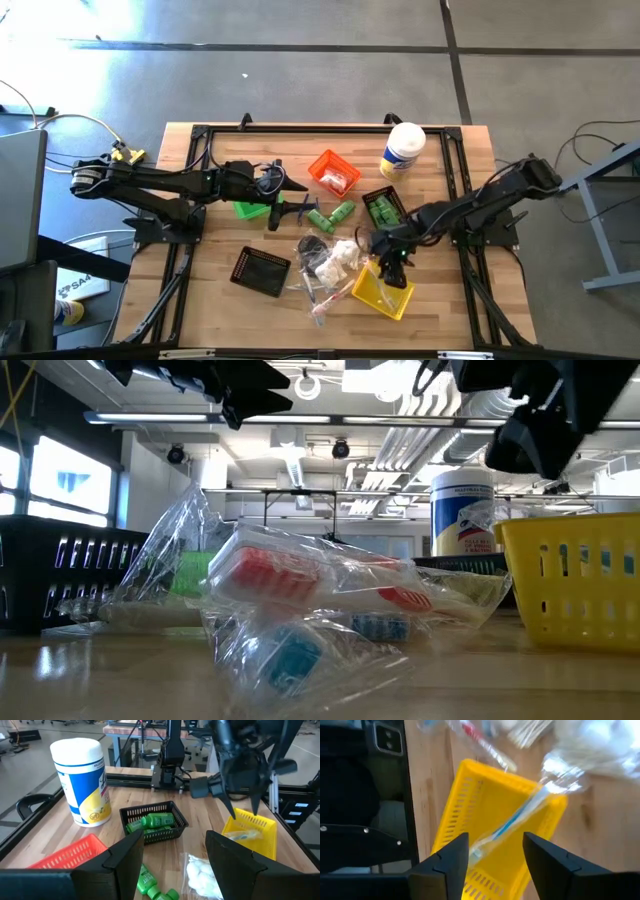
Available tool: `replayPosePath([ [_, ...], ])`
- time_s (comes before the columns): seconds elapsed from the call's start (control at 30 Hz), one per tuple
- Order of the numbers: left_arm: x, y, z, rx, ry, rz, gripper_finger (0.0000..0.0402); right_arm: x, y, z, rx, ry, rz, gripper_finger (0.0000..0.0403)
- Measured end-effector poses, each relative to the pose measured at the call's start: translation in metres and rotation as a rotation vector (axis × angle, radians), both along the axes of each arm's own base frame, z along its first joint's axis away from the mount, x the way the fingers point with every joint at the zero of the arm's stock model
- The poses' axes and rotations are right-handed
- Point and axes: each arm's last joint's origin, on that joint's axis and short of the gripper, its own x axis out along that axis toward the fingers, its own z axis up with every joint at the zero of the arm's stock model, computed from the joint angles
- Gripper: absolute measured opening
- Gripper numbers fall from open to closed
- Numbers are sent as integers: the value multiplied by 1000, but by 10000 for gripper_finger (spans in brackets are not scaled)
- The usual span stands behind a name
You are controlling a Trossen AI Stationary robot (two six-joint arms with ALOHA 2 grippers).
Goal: Pick & Place Travel size toiletries
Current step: Put the blue razor into the green bin
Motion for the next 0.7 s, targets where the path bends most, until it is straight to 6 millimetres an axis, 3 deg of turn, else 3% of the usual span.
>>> replayPosePath([
  [0.37, 0, 0, 0, 0, 2, 0, 209, -11, -36, 38, -176, -268, -3, 123],
  [0.7, 0, 0, 0, 0, 2, 1, 209, -18, -56, 56, -442, -402, -108, 63],
])
